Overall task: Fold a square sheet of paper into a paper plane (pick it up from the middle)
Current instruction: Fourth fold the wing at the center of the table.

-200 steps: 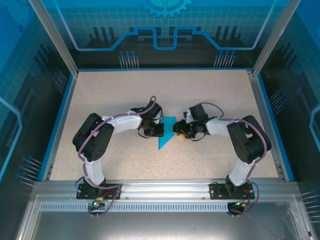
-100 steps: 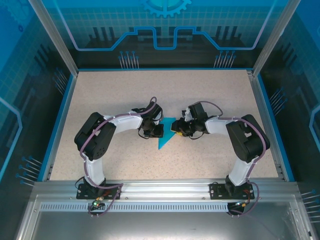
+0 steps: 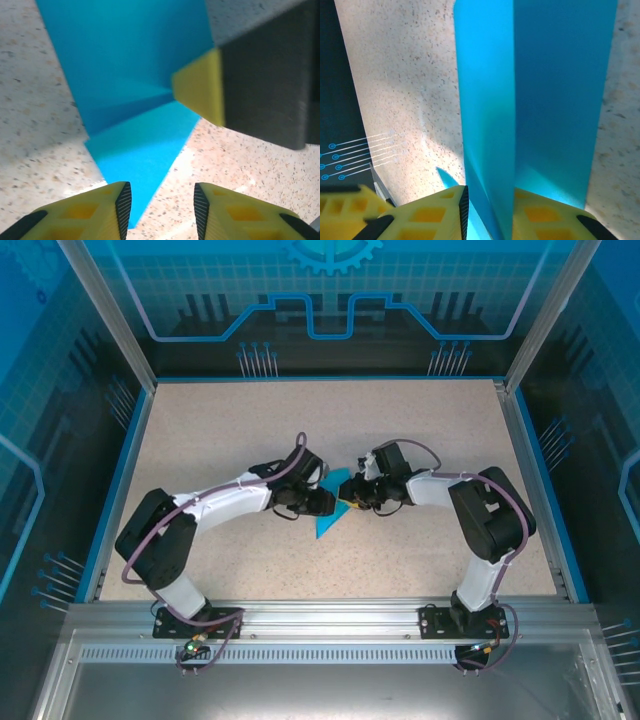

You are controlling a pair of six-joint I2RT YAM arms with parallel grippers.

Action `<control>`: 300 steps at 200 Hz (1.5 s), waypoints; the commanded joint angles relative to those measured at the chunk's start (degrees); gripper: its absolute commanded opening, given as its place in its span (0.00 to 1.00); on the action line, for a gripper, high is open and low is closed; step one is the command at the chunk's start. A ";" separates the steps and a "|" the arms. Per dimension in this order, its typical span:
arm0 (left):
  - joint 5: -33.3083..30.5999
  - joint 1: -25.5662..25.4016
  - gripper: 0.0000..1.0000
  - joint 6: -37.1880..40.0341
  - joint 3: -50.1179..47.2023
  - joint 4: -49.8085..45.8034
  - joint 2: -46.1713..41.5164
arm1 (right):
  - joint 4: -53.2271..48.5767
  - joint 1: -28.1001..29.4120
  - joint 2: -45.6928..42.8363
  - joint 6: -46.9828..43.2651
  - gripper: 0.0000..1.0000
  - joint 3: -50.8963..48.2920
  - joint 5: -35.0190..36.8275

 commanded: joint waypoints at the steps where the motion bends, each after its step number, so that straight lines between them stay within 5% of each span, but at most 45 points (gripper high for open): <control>1: -7.69 -4.50 0.42 -2.24 -1.43 -1.16 -0.31 | -1.29 0.73 0.22 -0.10 0.25 1.56 -1.38; 83: -21.83 -12.01 0.48 -6.46 -0.18 -1.05 6.40 | -2.96 0.67 1.55 -0.64 0.24 3.22 -2.34; 163: -33.85 -15.52 0.42 -8.42 2.21 -5.33 9.17 | -3.59 0.67 1.46 -0.72 0.24 3.38 -2.78; 300: -34.95 -16.19 0.14 -9.00 2.35 -5.50 9.48 | -5.77 0.59 0.95 -1.73 0.24 3.70 -2.05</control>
